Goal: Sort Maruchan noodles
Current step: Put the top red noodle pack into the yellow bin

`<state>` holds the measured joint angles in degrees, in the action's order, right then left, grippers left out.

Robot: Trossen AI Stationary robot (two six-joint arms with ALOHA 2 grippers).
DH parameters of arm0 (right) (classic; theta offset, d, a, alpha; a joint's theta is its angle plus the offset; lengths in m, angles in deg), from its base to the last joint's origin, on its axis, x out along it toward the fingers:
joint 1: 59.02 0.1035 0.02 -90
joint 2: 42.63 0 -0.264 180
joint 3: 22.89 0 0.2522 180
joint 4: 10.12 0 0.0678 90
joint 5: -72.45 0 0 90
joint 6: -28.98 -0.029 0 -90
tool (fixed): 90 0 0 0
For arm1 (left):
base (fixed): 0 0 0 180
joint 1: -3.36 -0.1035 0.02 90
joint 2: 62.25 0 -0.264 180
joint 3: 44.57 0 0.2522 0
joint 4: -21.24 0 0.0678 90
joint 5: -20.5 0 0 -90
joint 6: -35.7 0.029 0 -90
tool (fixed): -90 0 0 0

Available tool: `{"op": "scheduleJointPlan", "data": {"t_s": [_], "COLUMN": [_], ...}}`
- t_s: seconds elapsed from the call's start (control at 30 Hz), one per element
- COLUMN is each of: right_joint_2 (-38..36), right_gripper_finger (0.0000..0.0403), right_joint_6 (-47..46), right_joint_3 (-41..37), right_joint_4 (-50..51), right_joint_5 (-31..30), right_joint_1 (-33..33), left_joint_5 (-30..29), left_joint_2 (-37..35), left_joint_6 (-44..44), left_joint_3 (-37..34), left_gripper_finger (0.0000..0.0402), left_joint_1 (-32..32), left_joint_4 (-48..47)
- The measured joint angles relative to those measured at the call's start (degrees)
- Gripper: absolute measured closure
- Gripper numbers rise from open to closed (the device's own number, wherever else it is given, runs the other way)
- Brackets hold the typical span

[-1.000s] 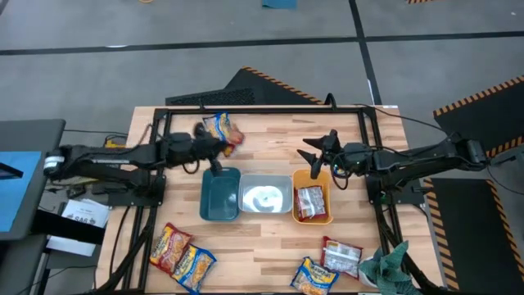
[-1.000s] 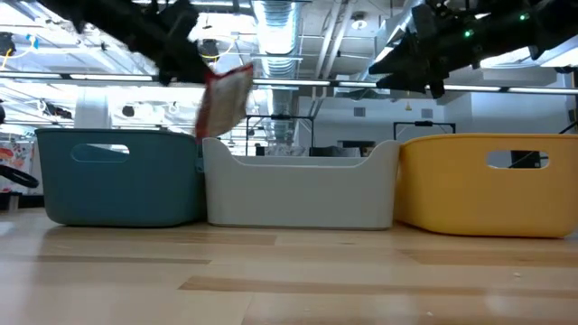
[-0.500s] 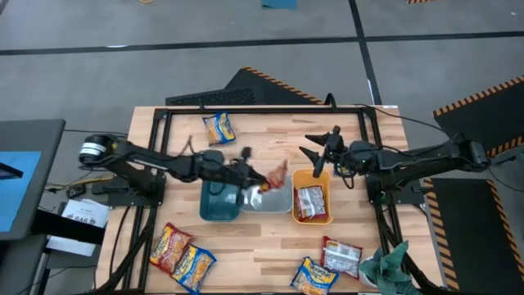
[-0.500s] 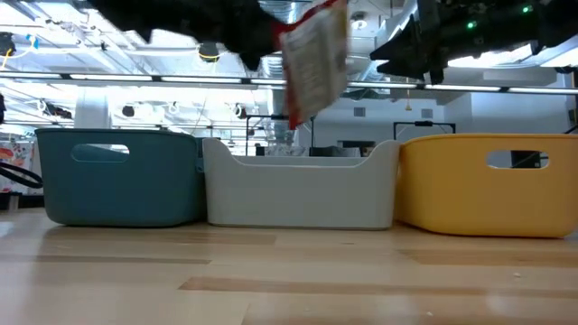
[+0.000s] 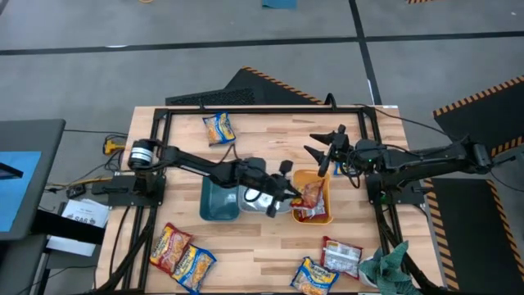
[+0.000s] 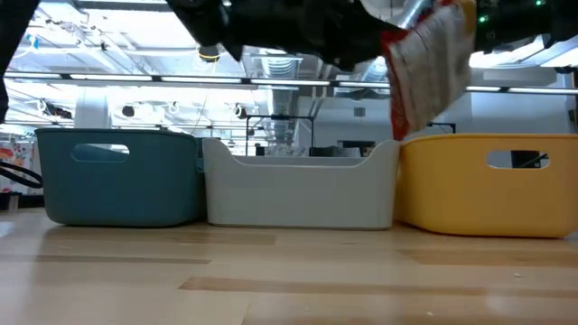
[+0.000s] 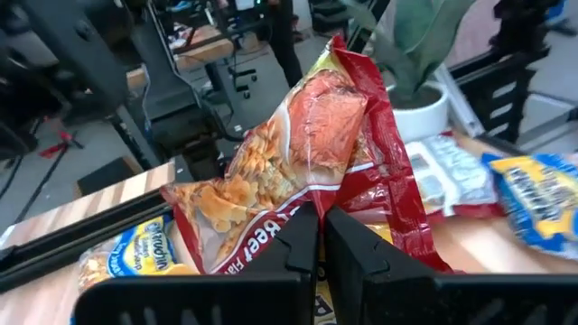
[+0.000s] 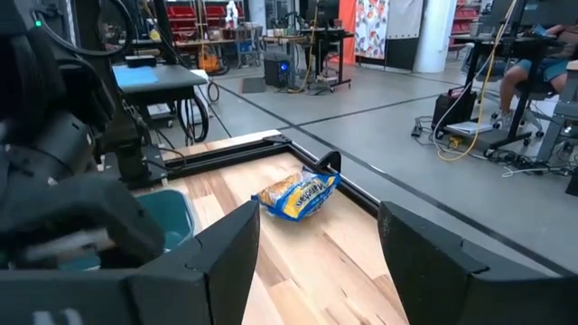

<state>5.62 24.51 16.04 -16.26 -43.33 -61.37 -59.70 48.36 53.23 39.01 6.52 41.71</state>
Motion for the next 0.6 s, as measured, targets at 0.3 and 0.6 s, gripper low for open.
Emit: {"op": "scheduleJointPlan", "data": {"t_s": [0.3, 0.6], "right_joint_2": [0.09, 0.09], "right_gripper_finger": [0.0154, 0.0154], "right_joint_6": [-0.02, -0.15], "right_joint_3": [0.00, 0.00], "right_joint_4": [0.33, 0.22], "right_joint_5": [0.00, 0.00], "right_joint_1": [0.00, 0.00], "left_joint_5": [-9.15, -6.67], "left_joint_2": [3.12, 3.12], "left_joint_6": [3.66, 2.47], "left_joint_3": [2.89, 2.91], "left_gripper_finger": [0.0400, 0.0330], "left_joint_1": [-0.34, -0.60], "left_joint_4": [-0.22, -1.25]}}
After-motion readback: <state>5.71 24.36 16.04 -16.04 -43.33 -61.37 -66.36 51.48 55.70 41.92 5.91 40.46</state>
